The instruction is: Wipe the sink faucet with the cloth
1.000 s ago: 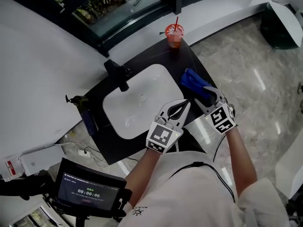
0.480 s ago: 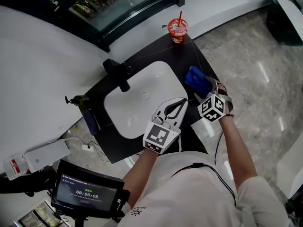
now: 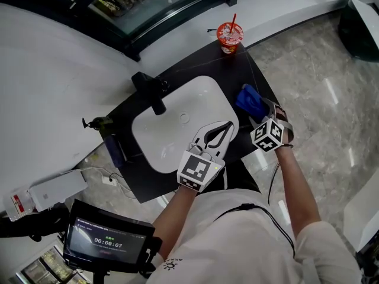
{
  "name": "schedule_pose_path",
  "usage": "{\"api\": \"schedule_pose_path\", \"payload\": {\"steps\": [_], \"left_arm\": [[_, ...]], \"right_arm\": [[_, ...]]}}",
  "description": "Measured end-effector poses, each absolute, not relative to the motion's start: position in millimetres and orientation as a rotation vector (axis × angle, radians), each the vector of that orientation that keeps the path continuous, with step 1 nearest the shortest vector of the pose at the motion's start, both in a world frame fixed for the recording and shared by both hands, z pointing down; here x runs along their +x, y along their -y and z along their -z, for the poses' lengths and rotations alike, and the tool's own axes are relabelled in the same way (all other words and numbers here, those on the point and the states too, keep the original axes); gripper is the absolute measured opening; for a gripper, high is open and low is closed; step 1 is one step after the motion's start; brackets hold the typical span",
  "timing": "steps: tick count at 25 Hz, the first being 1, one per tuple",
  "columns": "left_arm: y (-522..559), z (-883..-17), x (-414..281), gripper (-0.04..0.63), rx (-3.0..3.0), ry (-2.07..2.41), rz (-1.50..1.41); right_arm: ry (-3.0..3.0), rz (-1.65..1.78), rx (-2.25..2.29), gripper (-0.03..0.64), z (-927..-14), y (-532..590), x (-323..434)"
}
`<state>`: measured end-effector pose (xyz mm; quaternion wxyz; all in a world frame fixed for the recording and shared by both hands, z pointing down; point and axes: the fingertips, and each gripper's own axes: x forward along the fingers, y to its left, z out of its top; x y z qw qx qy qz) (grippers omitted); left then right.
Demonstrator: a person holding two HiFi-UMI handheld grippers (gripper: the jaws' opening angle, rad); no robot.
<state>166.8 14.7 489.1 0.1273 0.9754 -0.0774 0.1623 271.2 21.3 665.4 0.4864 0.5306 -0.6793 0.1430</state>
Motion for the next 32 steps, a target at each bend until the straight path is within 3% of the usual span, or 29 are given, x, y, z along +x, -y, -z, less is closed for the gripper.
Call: {"api": "schedule_pose_path", "payload": {"steps": [1, 2, 7, 11, 23, 32], "left_arm": [[-13, -489, 166, -0.006, 2.840, 0.231, -0.470], [-12, -488, 166, -0.006, 2.840, 0.236, -0.468], [-5, -489, 162, -0.006, 2.843, 0.267, -0.462], [1, -489, 154, -0.006, 2.848, 0.300, -0.451], [26, -446, 104, -0.006, 2.868, 0.508, -0.354], [56, -428, 21, -0.006, 2.816, 0.855, -0.300]], "right_arm": [[1.654, -0.354, 1.301, 0.237, -664, -21, 273], [1.654, -0.365, 1.308, 0.213, -664, -21, 274], [1.625, -0.352, 1.257, 0.213, -673, -17, 279], [1.653, -0.376, 1.288, 0.154, -671, -13, 283], [2.005, -0.478, 1.422, 0.146, -557, 18, 223], [2.265, -0.247, 1.170, 0.146, -498, 84, 123]]}}
